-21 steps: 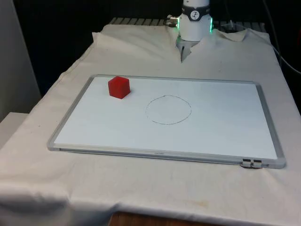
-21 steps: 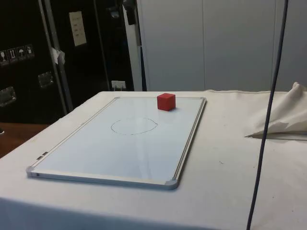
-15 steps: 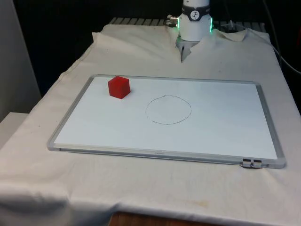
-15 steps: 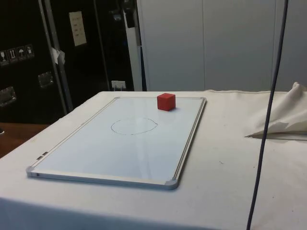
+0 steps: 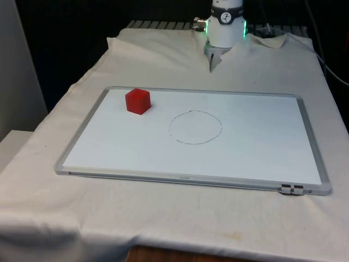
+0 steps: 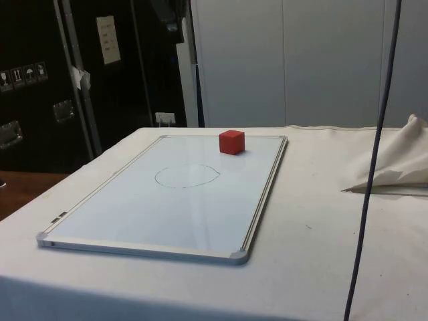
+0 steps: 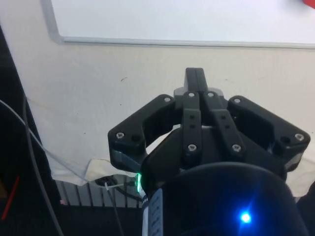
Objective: Push the cube into the marked area.
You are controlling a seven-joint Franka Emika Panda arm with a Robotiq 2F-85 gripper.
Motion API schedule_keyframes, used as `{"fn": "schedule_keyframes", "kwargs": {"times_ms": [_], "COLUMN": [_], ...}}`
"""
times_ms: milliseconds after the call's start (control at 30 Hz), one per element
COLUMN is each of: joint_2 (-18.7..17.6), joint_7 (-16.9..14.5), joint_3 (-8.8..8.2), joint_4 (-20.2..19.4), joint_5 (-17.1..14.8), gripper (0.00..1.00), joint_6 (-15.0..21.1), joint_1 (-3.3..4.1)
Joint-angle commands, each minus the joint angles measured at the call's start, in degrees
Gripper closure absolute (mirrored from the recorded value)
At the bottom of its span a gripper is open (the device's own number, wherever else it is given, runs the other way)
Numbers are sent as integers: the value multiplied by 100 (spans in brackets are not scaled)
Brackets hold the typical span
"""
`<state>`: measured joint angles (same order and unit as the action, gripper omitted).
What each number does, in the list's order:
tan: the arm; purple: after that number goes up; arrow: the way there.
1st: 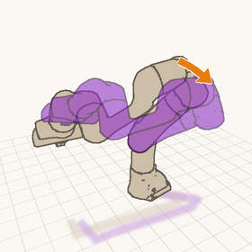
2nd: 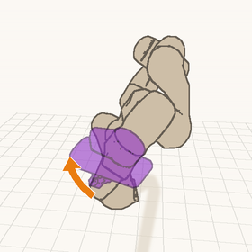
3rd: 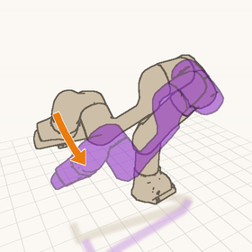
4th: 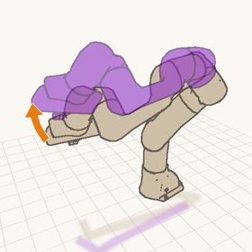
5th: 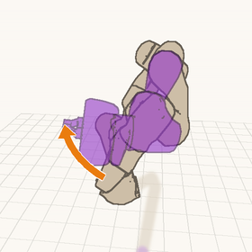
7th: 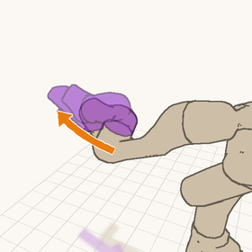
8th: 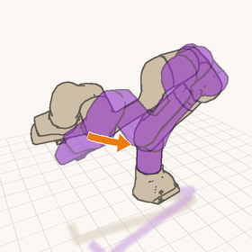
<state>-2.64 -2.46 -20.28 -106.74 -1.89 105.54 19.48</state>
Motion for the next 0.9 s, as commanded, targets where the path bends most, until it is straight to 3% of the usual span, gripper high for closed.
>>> {"fn": "schedule_keyframes", "kwargs": {"times_ms": [0, 67, 367, 600, 667, 867], "joint_2": [23, 6, 52, 246, 166, 413], "joint_7": [-69, -92, -321, -481, -470, -596], "joint_3": [-40, -86, -298, -498, -481, -653], "joint_4": [-23, 0, -34, -189, -115, -344], "joint_5": [-11, 0, 17, 286, 206, 516], "gripper": [100, 100, 100, 100, 100, 100], "joint_6": [11, 0, 0, 149, 40, 269], "joint_1": [-34, -17, -63, -115, -97, -149]}}
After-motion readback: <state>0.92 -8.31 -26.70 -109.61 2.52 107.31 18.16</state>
